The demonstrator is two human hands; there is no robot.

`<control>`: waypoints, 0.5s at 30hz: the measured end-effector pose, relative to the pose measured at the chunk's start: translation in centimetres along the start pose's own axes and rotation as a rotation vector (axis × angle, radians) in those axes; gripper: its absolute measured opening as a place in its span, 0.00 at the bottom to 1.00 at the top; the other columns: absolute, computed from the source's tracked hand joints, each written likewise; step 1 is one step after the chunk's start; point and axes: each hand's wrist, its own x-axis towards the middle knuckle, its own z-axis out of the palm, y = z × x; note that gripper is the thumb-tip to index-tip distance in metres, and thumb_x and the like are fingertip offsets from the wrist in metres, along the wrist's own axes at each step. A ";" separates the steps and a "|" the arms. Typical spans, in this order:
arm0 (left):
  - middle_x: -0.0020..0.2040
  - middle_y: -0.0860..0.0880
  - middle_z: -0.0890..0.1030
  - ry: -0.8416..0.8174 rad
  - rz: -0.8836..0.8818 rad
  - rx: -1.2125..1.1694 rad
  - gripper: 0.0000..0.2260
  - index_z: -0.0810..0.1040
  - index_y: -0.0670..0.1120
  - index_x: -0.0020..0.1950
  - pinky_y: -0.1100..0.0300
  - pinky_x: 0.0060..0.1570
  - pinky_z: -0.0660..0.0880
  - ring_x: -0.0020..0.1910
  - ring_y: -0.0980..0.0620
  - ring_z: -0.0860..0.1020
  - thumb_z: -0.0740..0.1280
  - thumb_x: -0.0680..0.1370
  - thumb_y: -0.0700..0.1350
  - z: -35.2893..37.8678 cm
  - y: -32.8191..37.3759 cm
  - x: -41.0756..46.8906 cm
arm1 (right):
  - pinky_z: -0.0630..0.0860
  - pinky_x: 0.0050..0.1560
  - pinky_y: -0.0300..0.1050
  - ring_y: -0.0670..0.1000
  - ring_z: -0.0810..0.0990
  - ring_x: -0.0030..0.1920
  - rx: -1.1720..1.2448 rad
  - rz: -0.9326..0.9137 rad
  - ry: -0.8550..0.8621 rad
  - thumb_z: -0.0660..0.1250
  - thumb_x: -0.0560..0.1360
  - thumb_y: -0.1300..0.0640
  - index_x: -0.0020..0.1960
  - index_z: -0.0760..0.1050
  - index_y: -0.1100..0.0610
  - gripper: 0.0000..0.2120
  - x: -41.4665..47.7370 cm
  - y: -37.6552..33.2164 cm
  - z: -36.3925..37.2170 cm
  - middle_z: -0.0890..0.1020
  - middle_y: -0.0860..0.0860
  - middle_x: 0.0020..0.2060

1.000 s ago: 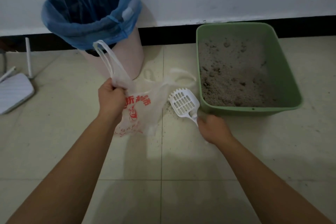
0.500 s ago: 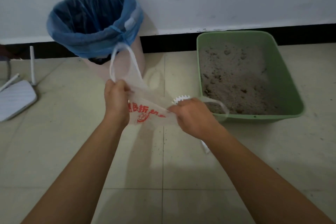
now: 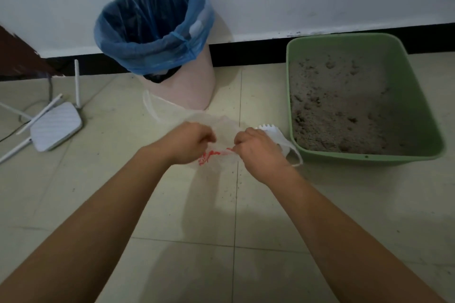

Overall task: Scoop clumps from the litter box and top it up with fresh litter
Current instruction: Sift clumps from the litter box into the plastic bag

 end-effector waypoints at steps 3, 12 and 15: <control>0.66 0.48 0.77 -0.076 -0.118 0.285 0.22 0.74 0.51 0.70 0.56 0.60 0.73 0.61 0.47 0.76 0.61 0.77 0.35 2.1 -3.5 1.1 | 0.74 0.61 0.50 0.57 0.77 0.59 0.052 -0.093 -0.052 0.68 0.68 0.72 0.58 0.82 0.59 0.20 -0.3 -0.4 0.4 0.81 0.55 0.58; 0.71 0.53 0.69 -0.147 -0.080 0.409 0.36 0.55 0.55 0.76 0.53 0.59 0.74 0.68 0.49 0.71 0.68 0.73 0.58 6.6 -5.2 0.7 | 0.72 0.40 0.45 0.51 0.75 0.34 0.262 0.350 -0.244 0.45 0.83 0.40 0.38 0.75 0.53 0.28 -1.9 0.7 -1.1 0.76 0.50 0.32; 0.79 0.50 0.55 -0.255 -0.009 0.394 0.48 0.40 0.55 0.79 0.49 0.68 0.68 0.75 0.46 0.61 0.70 0.71 0.60 8.5 -5.0 1.2 | 0.69 0.43 0.46 0.52 0.79 0.43 -0.144 0.371 -0.223 0.57 0.82 0.44 0.53 0.78 0.52 0.15 -0.7 1.4 -0.9 0.81 0.50 0.44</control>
